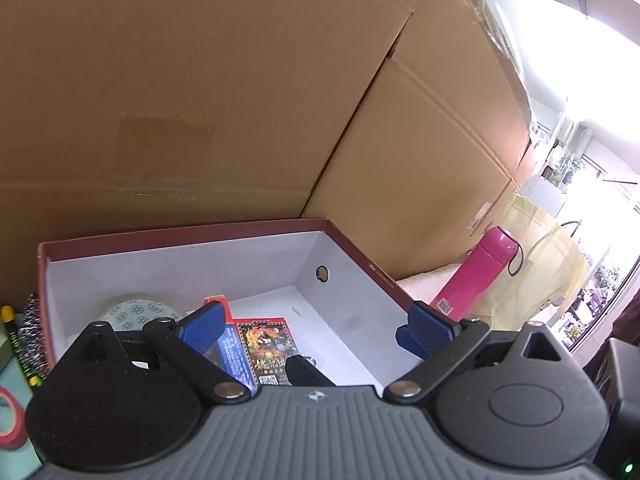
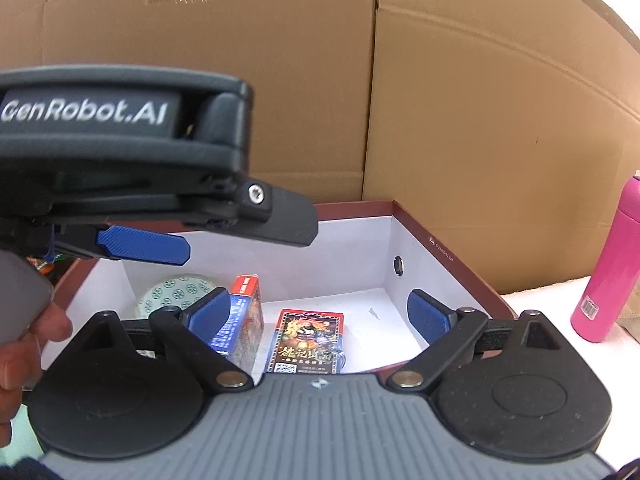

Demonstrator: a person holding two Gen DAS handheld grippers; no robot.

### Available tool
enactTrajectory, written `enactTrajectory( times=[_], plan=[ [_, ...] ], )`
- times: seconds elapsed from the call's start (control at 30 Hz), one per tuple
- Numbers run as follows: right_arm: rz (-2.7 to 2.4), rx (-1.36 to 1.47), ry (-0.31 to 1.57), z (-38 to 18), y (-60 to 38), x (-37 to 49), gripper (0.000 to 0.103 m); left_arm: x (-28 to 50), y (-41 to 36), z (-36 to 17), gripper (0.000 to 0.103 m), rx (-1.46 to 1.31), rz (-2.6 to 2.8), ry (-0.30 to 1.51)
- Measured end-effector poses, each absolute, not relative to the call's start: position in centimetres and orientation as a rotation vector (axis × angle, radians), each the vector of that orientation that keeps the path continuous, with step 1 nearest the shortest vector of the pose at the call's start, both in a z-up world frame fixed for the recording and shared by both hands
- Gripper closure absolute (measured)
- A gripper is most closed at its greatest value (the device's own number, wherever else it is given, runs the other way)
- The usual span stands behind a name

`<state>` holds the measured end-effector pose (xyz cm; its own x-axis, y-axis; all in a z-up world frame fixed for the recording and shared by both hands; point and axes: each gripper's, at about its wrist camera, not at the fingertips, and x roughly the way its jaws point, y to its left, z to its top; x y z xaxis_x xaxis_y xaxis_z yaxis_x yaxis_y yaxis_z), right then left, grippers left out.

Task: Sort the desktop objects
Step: 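Withdraw both tools back toward the pile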

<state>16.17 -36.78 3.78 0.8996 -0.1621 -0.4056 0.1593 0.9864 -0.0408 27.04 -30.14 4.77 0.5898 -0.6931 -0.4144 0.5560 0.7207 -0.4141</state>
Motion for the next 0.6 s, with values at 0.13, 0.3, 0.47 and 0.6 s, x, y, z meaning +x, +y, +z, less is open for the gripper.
enactTrajectory(
  times=[0.13, 0.3, 0.47, 0.6],
  plan=[
    [-0.163, -0.012, 0.415, 4.1, -35.5, 15.0, 0.009, 25.3, -29.5, 5.3, 0.002, -0.228, -0.734, 0.566],
    [-0.16, -0.006, 0.406, 4.5, -33.7, 13.4, 0.008, 23.6, -28.0, 5.5, 0.002, -0.233, -0.737, 0.566],
    [-0.142, 0.021, 0.404, 4.5, -31.1, 10.9, 0.007, 20.7, -25.6, 5.2, 0.002, -0.22, -0.71, 0.545],
    [-0.111, 0.061, 0.391, 3.5, -31.3, 10.1, 0.007, 17.8, -23.3, 3.9, 0.002, -0.222, -0.688, 0.536]
  ],
)
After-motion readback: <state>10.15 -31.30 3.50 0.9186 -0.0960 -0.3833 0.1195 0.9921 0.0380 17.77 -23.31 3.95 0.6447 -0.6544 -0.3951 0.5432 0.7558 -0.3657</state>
